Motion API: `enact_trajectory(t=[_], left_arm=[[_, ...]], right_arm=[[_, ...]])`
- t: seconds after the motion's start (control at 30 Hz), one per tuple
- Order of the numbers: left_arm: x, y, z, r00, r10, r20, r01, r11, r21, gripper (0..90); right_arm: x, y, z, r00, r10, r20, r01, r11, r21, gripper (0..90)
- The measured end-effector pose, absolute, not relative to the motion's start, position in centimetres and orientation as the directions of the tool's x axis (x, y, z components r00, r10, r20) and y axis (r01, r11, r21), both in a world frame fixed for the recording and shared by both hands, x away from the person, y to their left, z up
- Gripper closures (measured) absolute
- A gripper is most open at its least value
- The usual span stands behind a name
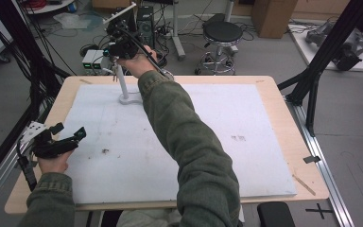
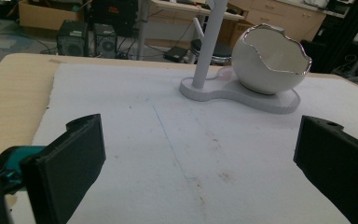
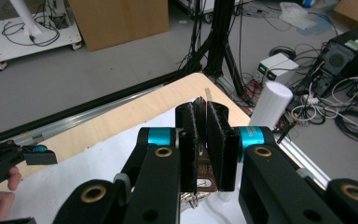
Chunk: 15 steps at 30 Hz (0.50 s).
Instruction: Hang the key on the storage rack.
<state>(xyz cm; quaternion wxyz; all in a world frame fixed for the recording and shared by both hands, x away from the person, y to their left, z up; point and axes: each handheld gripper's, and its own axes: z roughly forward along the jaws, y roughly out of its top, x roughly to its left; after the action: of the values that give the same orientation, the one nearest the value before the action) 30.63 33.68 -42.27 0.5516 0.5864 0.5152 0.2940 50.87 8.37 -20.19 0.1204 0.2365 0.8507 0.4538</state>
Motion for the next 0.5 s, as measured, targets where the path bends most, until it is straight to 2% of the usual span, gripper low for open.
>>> enact_trajectory(t=[0.5], left_arm=[[30.8, 33.5, -42.3, 0.304, 0.929, -0.212, 0.286, 0.123, 0.95, 2.4]], right_arm=[[53.8, 9.2, -21.8, -0.848, 0.529, 0.018, 0.31, 0.468, 0.828, 83.0]])
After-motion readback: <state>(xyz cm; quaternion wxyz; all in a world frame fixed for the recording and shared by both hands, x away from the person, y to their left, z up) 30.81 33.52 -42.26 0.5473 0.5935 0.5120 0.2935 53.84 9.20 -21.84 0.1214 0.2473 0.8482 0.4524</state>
